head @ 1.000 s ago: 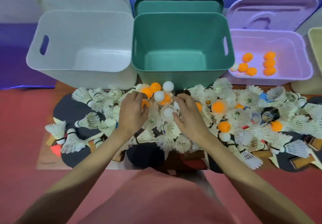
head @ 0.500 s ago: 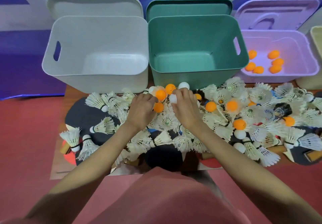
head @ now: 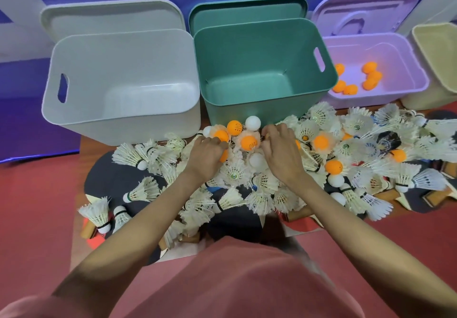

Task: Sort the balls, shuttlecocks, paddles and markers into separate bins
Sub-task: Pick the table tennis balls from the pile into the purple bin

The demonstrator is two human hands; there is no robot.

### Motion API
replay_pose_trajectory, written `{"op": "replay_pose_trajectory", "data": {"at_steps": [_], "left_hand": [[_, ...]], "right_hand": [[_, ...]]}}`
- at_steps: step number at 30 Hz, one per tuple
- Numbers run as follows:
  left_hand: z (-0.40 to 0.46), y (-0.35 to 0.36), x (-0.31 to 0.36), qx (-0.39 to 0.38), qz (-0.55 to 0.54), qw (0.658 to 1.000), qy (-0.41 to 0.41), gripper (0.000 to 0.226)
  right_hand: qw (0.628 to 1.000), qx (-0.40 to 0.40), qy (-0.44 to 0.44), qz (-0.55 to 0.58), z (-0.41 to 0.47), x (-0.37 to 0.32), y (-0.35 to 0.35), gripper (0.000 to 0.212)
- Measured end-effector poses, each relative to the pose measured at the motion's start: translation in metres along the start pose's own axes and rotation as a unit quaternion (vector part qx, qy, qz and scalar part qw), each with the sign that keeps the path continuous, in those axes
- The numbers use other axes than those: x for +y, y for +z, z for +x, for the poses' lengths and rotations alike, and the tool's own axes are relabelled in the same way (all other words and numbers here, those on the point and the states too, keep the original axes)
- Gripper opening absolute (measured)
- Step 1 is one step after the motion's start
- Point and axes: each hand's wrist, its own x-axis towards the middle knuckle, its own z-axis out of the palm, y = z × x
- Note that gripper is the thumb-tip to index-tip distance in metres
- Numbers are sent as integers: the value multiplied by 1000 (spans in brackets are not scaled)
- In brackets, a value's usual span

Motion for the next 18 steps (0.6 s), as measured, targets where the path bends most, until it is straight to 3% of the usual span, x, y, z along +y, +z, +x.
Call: {"op": "replay_pose_trajectory", "data": {"at_steps": [8,13,18], "left_hand": [[1,-4,0,39,-59,997,3,38],[-5,-8,-2,126,-189,972,-54,42],[-2,-13,-3,130,-252,952,-114,28]], "right_hand": [[994,-20,105,-16,24,4,5,46],[989,-28,145,-29,40,0,15,59],[988,-15,152,-25,48,-4,22,54]]}}
